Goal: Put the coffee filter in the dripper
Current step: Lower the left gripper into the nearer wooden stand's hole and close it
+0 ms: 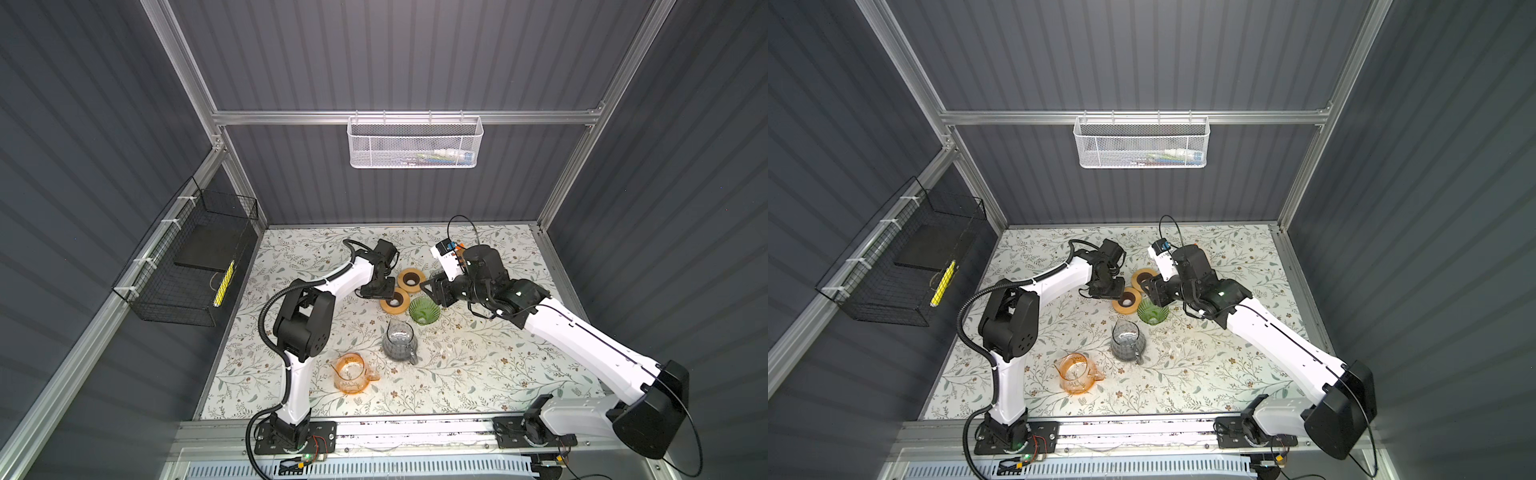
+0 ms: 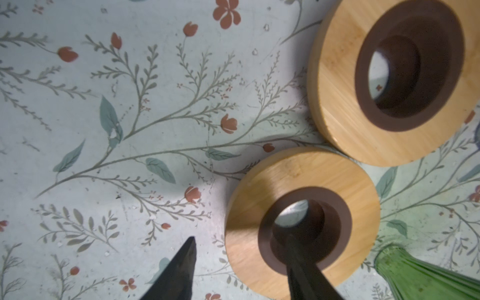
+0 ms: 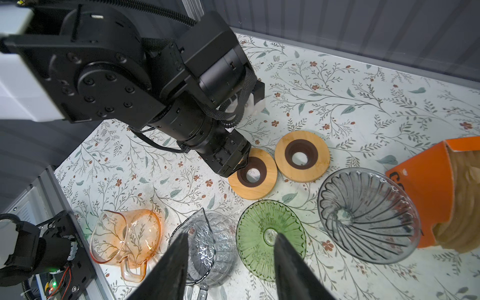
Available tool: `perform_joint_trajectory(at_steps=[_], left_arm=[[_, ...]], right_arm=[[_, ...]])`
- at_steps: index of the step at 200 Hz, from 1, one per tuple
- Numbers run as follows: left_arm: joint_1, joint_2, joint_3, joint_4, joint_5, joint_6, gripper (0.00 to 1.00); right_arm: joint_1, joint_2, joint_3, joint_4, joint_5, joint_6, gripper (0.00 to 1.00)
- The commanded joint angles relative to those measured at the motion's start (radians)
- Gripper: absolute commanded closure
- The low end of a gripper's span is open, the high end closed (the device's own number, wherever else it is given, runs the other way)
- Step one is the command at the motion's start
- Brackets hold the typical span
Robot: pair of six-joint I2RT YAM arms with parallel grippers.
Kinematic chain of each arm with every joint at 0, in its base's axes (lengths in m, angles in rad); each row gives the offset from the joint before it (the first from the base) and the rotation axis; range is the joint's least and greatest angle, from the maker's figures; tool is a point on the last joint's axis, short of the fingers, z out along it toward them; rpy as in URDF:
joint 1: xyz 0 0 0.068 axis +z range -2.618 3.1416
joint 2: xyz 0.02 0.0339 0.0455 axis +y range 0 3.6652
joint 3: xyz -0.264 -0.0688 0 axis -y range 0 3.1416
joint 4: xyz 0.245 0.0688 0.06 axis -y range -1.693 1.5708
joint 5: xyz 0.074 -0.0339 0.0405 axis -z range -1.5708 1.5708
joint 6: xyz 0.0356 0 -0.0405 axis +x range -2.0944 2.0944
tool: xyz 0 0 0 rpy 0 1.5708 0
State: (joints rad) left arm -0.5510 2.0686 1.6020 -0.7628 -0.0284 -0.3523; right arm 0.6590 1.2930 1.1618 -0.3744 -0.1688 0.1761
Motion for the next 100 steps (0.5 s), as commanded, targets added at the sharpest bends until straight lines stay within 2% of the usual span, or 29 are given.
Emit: perform_joint_trajectory(at_steps=[1, 100], left_arm=[[-0.008, 0.036, 0.006, -0.008, 0.013, -0.018, 0.46], [-0.009, 0.064, -0.010, 0.026, 0.032, -0.043, 0.52]], right_arm=[[-0.006, -0.001, -0.013, -0.005, -0.014, 0.000, 0.46], [-0.012, 0.009, -0.016, -0.004, -0.017, -0.001, 0.46]])
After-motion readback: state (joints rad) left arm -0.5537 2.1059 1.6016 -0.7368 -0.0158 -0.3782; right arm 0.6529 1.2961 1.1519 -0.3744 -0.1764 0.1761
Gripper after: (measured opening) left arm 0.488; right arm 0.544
